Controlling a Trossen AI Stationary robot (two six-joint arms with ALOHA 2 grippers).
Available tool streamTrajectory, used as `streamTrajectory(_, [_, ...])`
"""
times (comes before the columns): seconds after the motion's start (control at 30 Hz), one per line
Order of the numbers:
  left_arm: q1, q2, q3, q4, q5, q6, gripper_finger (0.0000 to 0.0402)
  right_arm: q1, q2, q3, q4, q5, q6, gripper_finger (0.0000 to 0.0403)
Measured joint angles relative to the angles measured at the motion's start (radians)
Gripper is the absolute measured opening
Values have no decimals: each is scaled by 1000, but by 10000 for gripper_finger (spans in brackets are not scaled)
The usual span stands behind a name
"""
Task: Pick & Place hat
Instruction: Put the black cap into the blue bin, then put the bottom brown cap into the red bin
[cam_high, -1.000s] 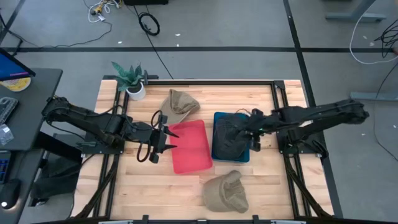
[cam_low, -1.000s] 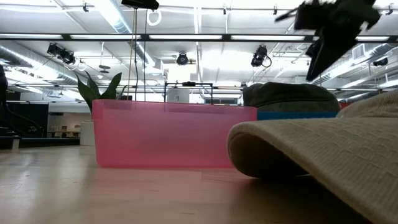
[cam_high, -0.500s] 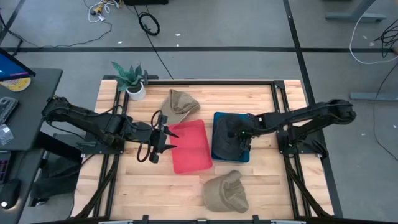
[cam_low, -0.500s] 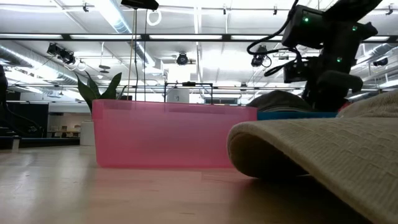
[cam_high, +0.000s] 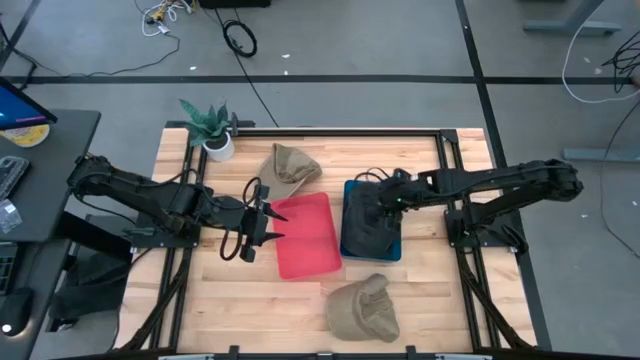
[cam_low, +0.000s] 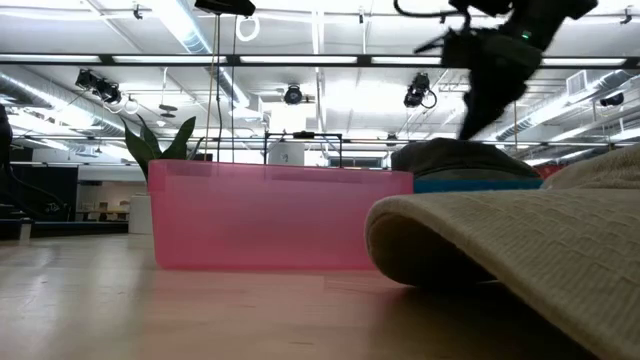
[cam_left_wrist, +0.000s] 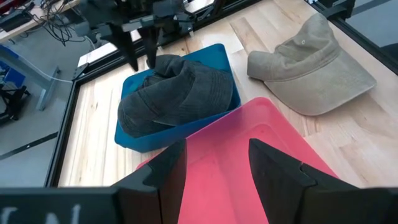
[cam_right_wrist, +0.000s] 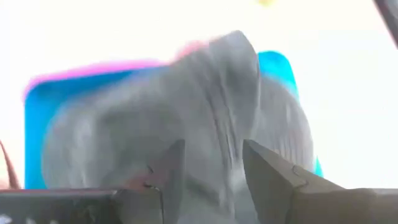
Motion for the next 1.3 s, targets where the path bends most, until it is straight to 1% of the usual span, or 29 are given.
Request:
streamTrajectory(0.1, [0,0,0,0,0,4,177,0,28,2,132,0,-53,162])
streamTrajectory(0.27, [0,0,0,14,0,4,177,-12,123,3,258,-6,-67,162])
streamTrajectory(0.37, [0,0,0,21,0,5,177,-32,202,3,252,-28,-76,162])
streamTrajectory(0.5, [0,0,0,20,0,2,177,-71,300,6,201,-70,-54,162])
streamTrajectory(0.63, [0,0,0,20,0,1,177,-86,374,8,243,-78,-65,162])
streamTrajectory(0.73, [0,0,0,20,0,0,177,-94,394,7,283,-111,-91,162])
streamTrajectory(0.9, [0,0,0,20,0,0,177,-95,347,3,274,-125,-92,162])
streamTrajectory(1.1, [0,0,0,20,-2,0,177,-82,199,1,244,-128,-91,162])
streamTrajectory(1.2, [-3,-13,0,2,-30,-2,177,-73,126,1,255,-128,-66,162])
streamTrajectory(1.3, [-3,-44,0,-2,-29,-70,177,-63,72,1,264,-127,-50,162])
